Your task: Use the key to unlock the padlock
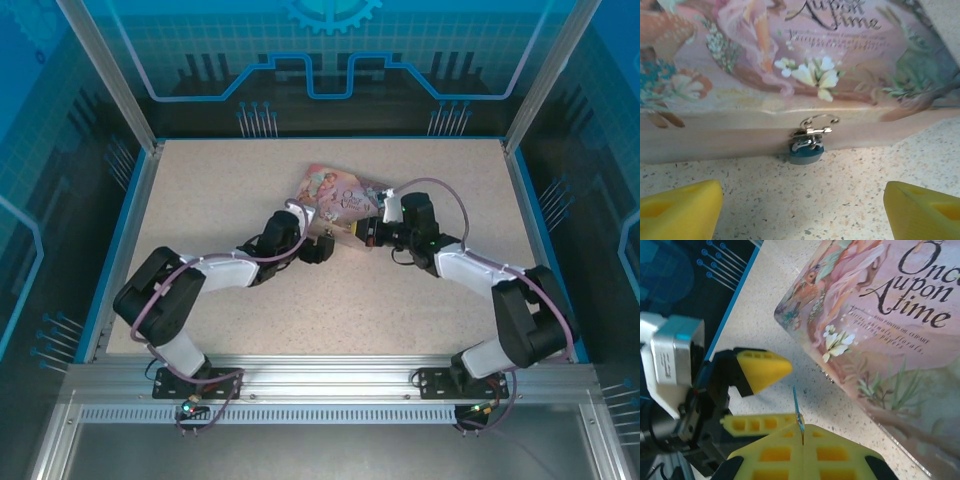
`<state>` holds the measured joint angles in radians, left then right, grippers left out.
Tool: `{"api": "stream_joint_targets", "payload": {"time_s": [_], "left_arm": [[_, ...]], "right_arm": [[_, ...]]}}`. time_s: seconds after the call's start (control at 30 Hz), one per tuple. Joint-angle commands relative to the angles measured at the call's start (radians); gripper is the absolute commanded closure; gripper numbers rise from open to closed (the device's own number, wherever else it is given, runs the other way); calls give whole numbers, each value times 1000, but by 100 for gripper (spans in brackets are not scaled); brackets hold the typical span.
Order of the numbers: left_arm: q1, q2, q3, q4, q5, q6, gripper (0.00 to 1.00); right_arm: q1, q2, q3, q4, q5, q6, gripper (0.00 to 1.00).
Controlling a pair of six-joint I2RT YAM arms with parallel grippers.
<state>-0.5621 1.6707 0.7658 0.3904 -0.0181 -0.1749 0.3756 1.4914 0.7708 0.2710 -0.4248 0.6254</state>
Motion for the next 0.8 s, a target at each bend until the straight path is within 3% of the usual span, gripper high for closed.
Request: {"api": "stream_joint_targets", "payload": {"time_s": [0.0,0.33,0.77], "left_arm": [[-7,34,34,32,27,34,15],[-13,101,75,52,49,46,15],[-28,173,109,113,6,64,19]], "right_arm": [[-27,53,40,18,-25,55,100],[-82,158,90,15,-69,57,100],[-84,218,102,-77,-15,3,100]]}}
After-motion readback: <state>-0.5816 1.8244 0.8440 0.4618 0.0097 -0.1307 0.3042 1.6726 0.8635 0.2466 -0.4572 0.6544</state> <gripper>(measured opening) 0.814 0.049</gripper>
